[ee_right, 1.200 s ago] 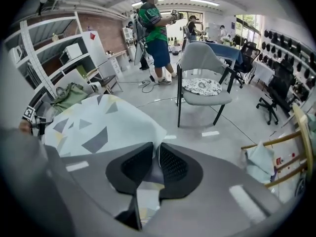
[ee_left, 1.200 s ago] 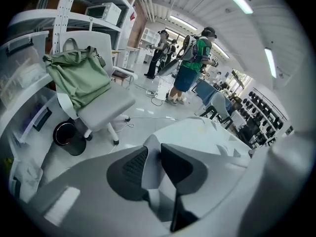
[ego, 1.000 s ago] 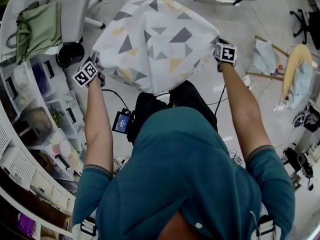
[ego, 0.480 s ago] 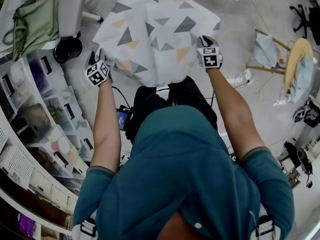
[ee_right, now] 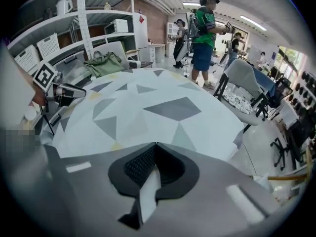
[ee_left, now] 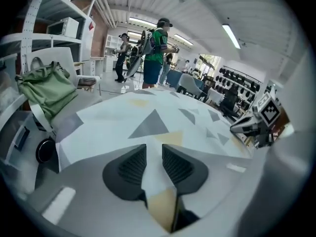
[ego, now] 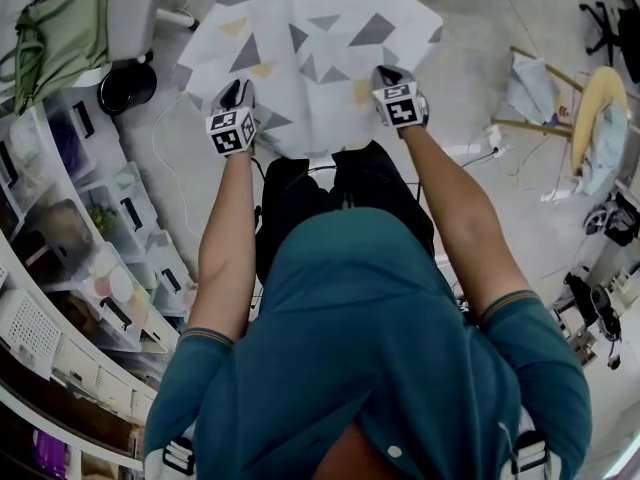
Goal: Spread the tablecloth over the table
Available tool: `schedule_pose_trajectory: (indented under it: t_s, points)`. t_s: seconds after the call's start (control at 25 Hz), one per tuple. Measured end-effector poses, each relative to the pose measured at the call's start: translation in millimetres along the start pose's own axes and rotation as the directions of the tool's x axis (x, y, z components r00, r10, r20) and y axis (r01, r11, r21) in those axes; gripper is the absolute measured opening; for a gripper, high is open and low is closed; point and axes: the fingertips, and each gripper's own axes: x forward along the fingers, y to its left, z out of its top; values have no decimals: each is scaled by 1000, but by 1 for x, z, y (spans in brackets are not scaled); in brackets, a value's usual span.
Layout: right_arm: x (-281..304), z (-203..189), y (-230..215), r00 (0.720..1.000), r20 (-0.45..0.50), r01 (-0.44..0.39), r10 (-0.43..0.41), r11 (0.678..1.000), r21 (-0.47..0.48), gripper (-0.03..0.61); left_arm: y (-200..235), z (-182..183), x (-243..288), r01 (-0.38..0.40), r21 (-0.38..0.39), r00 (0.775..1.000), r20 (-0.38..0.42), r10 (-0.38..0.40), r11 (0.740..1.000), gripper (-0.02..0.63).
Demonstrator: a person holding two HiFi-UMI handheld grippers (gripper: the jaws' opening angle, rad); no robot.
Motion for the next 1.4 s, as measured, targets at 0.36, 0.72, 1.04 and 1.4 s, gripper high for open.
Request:
schedule_pose_trajectory:
  t_s: [0.36,0.72,1.04,1.4]
  points:
    - [-8,-4,5,1000,-7,-6,6,998,70,11,-4,-4,-9,65,40,997,-54,-63,997,75]
    - [-78,77,36,966,256,-50,33,997,61,11,-7,78,-55,133,218,984,87,-155,967,26]
    - [-195,191,104,838,535,-103,107,994,-38,11,-39,198,-156,163,401,921,266,-285,902,-3]
    - [-344,267,160,680,716,-35,158,982,-183,8,-65,289,-288,101,458,819,466,-335,883,-3]
